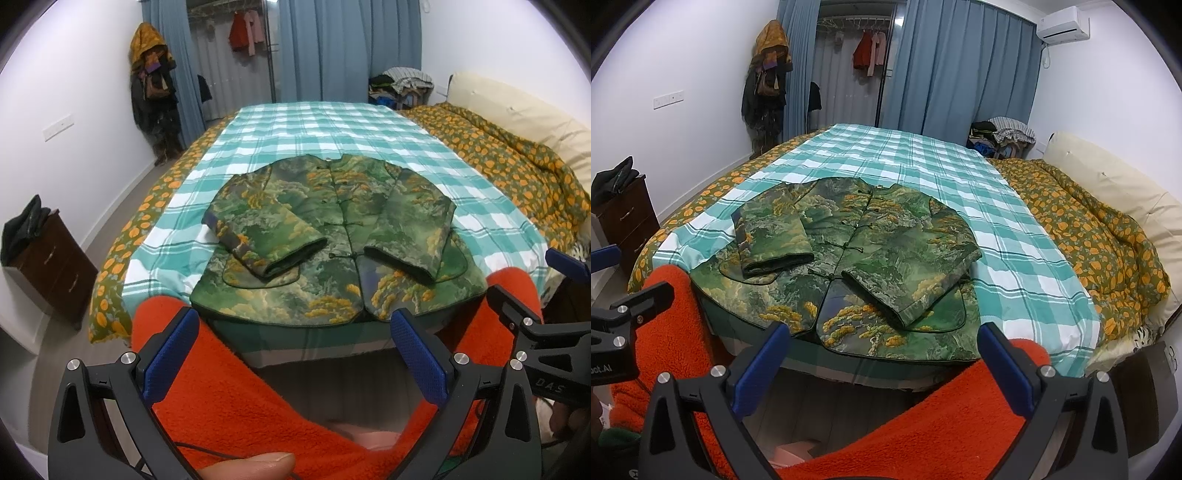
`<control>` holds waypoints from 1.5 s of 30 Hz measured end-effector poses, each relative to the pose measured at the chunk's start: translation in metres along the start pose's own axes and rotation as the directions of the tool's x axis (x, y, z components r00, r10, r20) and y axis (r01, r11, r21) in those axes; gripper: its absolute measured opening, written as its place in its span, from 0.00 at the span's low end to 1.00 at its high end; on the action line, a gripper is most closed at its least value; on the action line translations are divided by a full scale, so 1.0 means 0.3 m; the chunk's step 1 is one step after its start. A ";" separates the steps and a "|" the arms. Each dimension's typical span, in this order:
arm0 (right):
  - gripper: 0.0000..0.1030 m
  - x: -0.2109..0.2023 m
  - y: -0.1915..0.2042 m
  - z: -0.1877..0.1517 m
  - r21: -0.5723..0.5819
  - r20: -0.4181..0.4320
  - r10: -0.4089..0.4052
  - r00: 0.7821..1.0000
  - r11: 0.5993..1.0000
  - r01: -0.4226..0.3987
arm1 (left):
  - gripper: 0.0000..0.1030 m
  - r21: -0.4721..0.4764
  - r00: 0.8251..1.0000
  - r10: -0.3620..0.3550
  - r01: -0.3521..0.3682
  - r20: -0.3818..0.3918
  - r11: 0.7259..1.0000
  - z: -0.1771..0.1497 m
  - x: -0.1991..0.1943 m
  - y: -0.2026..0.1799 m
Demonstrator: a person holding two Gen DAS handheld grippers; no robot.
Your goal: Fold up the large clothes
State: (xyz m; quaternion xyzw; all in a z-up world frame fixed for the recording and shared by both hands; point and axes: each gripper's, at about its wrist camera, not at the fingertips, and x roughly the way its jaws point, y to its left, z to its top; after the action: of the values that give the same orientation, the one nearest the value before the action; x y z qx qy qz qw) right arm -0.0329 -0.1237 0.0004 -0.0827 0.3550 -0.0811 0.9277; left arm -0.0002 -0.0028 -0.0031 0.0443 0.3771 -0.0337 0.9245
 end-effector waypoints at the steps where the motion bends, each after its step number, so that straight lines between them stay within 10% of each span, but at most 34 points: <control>1: 1.00 0.001 0.000 0.000 0.000 -0.001 0.001 1.000 1.000 -0.001 | 1.00 0.000 1.000 0.000 0.000 -0.001 1.000 0.001 -0.001 -0.001; 45: 1.00 0.011 0.009 -0.024 0.000 -0.009 0.007 1.000 1.000 -0.007 | 1.00 -0.001 1.000 -0.004 0.004 -0.012 1.000 -0.009 0.000 0.000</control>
State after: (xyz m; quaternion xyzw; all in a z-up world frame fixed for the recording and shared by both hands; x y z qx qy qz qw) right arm -0.0352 -0.1225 -0.0075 -0.0810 0.3595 -0.0784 0.9263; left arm -0.0020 -0.0024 -0.0051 0.0434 0.3827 -0.0353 0.9222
